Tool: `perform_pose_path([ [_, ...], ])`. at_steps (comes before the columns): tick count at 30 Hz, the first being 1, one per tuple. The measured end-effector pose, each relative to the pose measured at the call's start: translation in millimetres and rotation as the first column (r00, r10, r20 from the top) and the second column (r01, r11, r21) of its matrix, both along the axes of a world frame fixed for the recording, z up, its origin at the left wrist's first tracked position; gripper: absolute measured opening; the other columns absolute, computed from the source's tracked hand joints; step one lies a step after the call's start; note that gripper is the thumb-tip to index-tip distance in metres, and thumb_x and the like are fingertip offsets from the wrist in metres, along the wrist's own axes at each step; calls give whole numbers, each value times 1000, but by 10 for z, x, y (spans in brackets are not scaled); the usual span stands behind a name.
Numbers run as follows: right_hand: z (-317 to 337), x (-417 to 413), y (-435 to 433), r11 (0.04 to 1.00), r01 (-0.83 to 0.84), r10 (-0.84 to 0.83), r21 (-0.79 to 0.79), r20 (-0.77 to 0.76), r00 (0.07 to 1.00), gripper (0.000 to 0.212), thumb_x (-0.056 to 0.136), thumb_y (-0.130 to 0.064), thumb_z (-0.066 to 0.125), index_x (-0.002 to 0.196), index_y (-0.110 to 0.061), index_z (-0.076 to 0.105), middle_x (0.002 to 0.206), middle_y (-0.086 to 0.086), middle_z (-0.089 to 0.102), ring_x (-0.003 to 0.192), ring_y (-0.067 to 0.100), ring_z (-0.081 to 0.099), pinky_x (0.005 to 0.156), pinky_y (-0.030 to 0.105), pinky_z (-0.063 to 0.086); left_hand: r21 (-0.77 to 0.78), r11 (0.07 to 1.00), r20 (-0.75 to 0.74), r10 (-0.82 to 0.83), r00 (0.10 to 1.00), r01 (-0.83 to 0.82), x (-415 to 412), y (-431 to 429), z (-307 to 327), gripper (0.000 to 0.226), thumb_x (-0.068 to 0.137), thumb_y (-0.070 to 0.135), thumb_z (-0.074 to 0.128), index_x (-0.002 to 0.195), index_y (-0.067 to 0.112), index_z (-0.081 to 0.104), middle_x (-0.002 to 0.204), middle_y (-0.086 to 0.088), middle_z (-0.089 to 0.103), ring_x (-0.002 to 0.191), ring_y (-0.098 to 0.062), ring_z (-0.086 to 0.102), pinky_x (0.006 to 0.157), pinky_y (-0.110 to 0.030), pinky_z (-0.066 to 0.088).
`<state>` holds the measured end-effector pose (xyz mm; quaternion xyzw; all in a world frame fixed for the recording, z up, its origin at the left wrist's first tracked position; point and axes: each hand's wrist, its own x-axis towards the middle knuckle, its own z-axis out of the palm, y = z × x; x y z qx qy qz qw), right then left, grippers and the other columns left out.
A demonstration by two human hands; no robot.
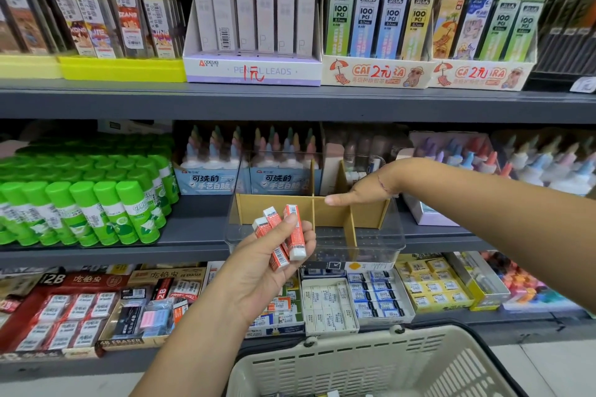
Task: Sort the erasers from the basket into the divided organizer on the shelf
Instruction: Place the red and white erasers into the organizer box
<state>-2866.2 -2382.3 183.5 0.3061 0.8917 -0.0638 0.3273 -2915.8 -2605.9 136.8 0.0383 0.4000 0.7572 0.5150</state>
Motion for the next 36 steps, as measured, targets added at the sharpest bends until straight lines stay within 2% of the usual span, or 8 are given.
perform_pose_path([
  [6,-39,-25,41,1000,15,-15,-20,-24,1000,92,85,-76,22,150,-12,21,159,8,14,147,25,11,119,45,11,7,1000,4,-3,1000,3,-12,4,-1,32,74,10,68,103,-3,63,92,-19,71,77,-22,71,62,-29,60],
  [11,112,19,183,996,-71,71,47,-16,997,83,84,-71,39,143,-11,40,145,7,45,137,26,35,115,44,25,23,1000,24,8,1000,-8,-23,-11,19,31,73,8,68,101,-3,63,90,-19,71,74,-23,71,62,-30,60],
  [13,221,54,236,998,-53,54,47,-20,998,70,86,-64,46,134,-12,51,134,4,56,132,24,42,114,43,26,18,1000,26,11,1000,-12,-25,-15,15,33,73,9,68,103,-4,63,91,-20,71,74,-23,71,63,-30,60],
  [16,309,83,277,992,-26,32,126,-52,998,45,93,-44,53,124,-13,62,133,2,55,127,22,46,109,35,31,12,1000,20,10,1000,-10,-21,-13,9,35,72,9,68,105,-5,63,92,-19,72,75,-23,71,64,-30,60],
  [20,237,99,376,971,-68,136,228,-296,945,21,86,-17,65,107,-17,68,106,3,70,96,22,64,84,30,51,6,1000,10,19,1000,-19,-9,-4,20,35,70,10,69,102,-4,63,90,-19,72,73,-22,71,59,-29,60],
  [26,162,134,428,914,-76,206,399,-293,934,24,85,-11,64,107,-20,63,81,-8,54,72,14,52,62,22,40,3,1000,10,20,1000,-20,-3,-6,16,35,70,9,69,101,-4,63,89,-19,72,72,-22,71,60,-29,60],
  [29,111,123,479,893,-69,225,445,-310,924,23,84,-12,65,107,-17,60,93,2,61,80,21,56,68,27,47,-2,1000,5,17,1000,-16,-1,-6,10,34,70,9,69,101,-3,64,90,-19,72,73,-22,71,61,-29,60],
  [36,-26,106,507,879,-61,264,474,-376,888,29,86,-6,61,114,-13,56,104,9,63,87,26,56,69,25,37,-10,1000,-2,18,1000,-18,-14,-8,-8,33,69,10,69,100,-3,64,91,-19,72,75,-22,71,64,-30,60],
])
